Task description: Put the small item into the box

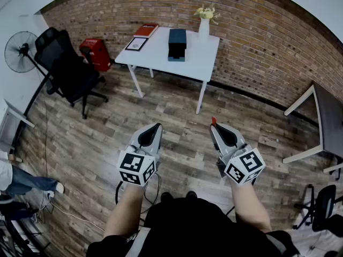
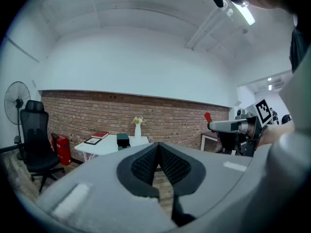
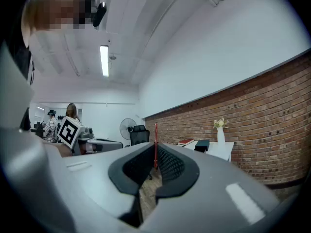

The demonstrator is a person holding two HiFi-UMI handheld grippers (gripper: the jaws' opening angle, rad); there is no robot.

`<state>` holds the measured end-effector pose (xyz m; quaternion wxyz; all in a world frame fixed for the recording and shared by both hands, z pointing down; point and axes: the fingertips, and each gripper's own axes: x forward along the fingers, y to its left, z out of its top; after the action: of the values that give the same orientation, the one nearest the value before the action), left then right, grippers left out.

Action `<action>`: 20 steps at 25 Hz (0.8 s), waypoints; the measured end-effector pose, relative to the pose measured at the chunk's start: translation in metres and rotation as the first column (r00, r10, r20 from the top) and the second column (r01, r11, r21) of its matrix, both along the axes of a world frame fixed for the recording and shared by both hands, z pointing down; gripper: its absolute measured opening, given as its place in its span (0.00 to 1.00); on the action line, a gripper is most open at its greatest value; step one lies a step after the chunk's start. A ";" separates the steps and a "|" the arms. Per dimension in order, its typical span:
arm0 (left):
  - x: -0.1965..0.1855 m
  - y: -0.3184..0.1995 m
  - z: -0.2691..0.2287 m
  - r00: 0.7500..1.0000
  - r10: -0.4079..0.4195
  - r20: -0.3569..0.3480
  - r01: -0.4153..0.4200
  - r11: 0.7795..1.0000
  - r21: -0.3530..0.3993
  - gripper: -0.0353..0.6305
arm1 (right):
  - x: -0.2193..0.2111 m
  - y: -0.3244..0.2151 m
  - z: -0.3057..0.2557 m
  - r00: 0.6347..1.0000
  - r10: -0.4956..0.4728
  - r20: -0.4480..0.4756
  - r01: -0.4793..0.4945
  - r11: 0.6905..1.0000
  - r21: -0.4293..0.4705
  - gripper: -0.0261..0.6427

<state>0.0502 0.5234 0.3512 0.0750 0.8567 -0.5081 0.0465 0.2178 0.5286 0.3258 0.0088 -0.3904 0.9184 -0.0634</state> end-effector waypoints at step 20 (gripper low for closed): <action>0.048 0.004 0.020 0.999 -0.035 0.034 0.036 0.999 -0.026 0.06 | 0.059 -0.002 0.012 0.994 -0.041 0.099 0.046 0.998 -0.045 0.06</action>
<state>0.0980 0.5271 0.3710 0.0789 0.8455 -0.5239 0.0662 0.2763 0.5270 0.3378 0.0435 -0.3668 0.9234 -0.1044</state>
